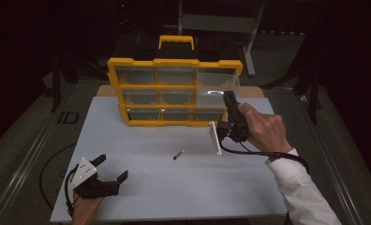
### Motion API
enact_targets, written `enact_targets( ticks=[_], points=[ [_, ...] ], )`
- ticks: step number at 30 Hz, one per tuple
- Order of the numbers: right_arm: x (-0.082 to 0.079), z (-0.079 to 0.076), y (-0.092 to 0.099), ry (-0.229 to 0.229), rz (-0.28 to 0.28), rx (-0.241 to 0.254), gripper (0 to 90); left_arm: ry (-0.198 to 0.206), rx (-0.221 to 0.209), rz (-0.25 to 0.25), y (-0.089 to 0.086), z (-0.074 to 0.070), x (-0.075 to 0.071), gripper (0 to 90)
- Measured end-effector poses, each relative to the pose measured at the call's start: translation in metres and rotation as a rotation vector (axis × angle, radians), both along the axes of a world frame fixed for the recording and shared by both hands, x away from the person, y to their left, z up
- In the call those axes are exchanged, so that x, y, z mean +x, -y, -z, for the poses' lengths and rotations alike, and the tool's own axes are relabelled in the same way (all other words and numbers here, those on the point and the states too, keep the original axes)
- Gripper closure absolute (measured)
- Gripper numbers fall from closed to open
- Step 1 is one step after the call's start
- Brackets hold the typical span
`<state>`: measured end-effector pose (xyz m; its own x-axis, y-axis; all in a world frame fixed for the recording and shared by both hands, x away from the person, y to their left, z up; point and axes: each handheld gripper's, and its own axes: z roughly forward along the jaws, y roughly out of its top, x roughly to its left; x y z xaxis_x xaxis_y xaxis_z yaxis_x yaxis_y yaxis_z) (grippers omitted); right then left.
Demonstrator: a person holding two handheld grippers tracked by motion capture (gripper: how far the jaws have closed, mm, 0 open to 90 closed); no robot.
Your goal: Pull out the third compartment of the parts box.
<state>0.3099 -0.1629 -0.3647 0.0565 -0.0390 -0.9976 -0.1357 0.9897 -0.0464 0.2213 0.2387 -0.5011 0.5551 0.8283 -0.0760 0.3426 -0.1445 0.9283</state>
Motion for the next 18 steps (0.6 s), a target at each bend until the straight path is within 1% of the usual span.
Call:
enact_targets(
  ticks=[4,6,9,18],
  points=[
    [0.0013,-0.0002,0.0025,-0.001,0.005,0.000,79.6,0.001,0.001,0.000,0.0003,-0.0001,-0.0001,0.0],
    [0.0012,-0.0001,0.0047,-0.005,0.009,0.011,79.6,-0.002,0.001,0.000,0.0004,0.0001,0.0000,0.0],
    [0.0008,0.0004,0.0041,-0.003,0.011,0.007,79.6,-0.004,0.002,0.001,0.0008,0.0002,0.0002,0.0],
    [0.0006,0.0004,0.0046,-0.006,0.007,0.017,79.5,-0.003,0.002,0.001,0.0007,0.0001,0.0000,0.0]
  ],
)
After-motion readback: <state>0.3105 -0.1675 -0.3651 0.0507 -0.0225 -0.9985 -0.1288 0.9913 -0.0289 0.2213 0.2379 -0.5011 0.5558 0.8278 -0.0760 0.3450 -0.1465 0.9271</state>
